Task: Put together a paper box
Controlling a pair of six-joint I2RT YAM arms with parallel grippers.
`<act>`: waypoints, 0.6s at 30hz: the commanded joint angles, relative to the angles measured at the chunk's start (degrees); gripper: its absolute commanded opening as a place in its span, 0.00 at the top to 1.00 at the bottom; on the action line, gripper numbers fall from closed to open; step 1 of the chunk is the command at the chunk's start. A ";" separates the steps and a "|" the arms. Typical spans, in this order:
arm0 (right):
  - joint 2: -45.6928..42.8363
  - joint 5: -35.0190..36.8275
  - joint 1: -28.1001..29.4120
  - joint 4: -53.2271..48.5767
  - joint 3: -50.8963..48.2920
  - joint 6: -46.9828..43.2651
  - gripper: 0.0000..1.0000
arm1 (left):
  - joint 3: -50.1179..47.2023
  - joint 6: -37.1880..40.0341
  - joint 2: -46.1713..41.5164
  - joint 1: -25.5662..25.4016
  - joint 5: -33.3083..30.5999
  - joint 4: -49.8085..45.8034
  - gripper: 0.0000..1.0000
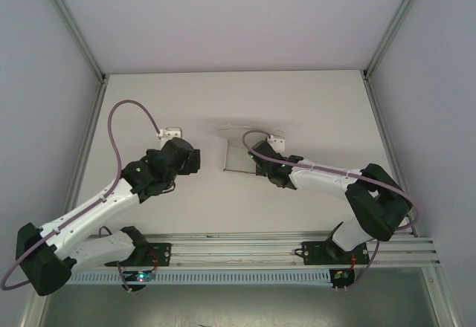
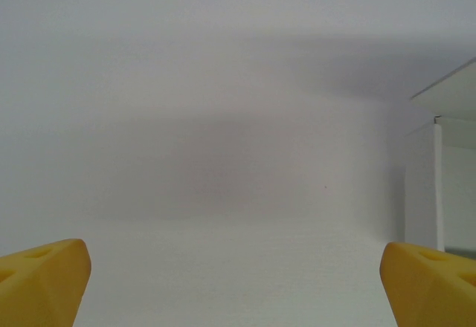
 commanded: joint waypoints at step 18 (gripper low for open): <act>-16.91 1.99 -0.81 -0.45 -0.77 -19.45 0.36 | 6.07 18.46 8.07 11.48 31.91 13.77 0.00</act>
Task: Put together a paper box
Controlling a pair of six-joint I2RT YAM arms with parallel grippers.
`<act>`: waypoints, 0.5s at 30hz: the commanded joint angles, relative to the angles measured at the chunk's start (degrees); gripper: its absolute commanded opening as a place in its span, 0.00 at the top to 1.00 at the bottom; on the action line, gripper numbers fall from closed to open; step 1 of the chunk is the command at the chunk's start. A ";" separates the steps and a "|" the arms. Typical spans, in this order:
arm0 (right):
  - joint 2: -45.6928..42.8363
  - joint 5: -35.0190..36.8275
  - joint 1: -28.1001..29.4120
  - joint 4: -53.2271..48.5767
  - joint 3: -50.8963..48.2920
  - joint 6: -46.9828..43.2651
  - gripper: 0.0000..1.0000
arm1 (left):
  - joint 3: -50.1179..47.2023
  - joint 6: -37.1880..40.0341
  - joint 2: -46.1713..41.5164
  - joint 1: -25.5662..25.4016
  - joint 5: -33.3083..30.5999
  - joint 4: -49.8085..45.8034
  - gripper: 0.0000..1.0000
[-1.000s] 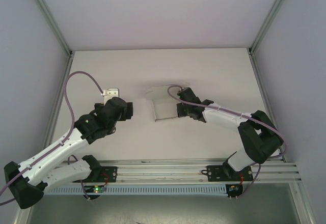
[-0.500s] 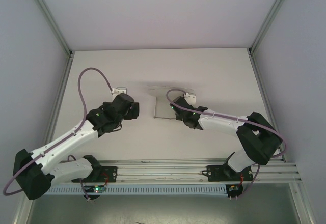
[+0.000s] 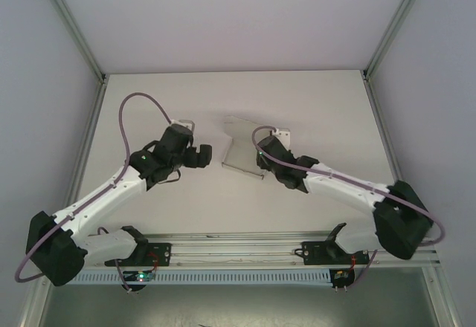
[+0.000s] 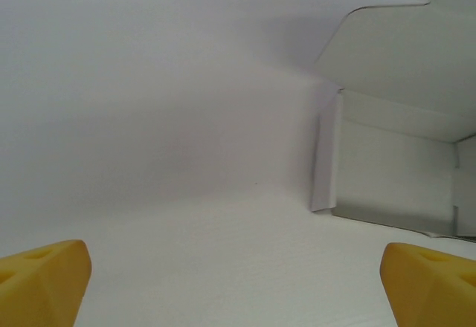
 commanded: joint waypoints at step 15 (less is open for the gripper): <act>-16.49 -41.52 -24.03 1.37 -3.25 -43.91 0.14 | 35.44 62.95 37.30 11.86 38.97 -14.14 0.00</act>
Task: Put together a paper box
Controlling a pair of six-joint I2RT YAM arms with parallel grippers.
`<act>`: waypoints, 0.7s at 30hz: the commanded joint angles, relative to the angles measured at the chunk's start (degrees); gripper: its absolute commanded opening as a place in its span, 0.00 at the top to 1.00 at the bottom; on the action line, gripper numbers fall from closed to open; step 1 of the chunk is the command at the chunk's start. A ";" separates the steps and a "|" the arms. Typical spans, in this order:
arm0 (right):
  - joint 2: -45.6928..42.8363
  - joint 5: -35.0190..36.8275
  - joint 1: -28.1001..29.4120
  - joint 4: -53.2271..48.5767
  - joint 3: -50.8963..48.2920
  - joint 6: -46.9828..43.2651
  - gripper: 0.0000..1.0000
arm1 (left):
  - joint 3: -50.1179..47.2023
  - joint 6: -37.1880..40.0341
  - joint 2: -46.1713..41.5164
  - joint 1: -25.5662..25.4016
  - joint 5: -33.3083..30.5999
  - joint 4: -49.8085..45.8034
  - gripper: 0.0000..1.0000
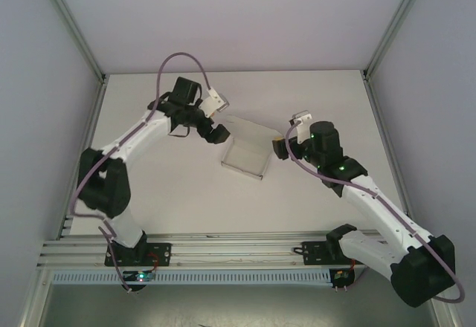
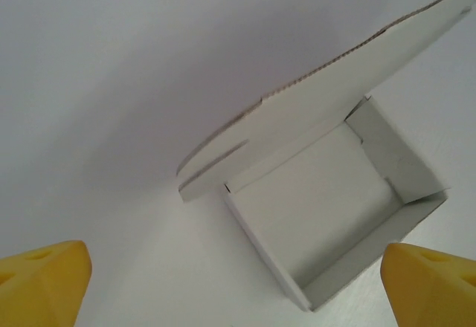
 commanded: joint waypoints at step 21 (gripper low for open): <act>16.75 -18.34 -7.42 -6.82 7.41 -15.43 0.27 | 25.56 35.16 20.29 1.20 12.70 -25.22 0.17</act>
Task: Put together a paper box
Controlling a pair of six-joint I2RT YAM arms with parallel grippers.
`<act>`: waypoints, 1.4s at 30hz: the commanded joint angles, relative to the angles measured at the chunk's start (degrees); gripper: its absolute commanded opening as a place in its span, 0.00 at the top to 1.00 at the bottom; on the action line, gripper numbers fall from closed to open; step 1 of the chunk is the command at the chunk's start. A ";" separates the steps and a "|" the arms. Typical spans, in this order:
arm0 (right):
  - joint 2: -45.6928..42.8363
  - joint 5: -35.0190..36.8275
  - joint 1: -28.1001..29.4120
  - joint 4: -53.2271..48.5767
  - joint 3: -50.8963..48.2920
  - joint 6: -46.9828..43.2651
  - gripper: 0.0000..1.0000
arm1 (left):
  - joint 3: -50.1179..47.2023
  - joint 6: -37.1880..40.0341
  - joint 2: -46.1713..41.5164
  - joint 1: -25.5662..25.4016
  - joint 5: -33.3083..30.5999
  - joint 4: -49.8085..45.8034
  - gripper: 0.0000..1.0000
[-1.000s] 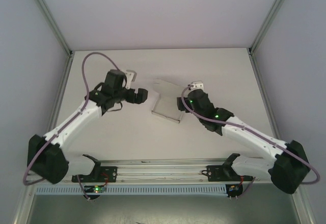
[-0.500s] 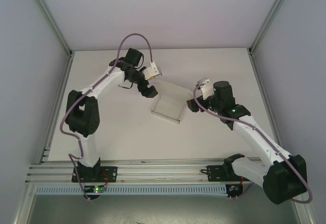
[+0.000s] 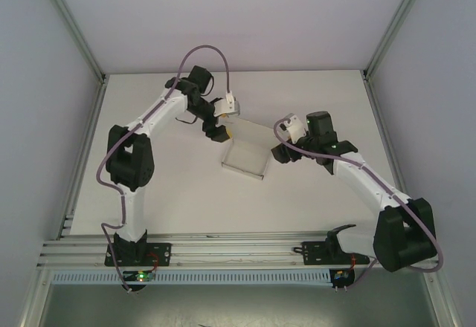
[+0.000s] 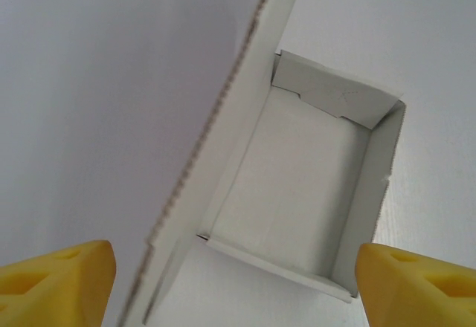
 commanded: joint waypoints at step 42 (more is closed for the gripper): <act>12.65 -15.48 -2.87 -0.94 6.92 -7.83 0.76 | 3.68 1.14 2.52 -1.95 -5.60 -5.19 1.00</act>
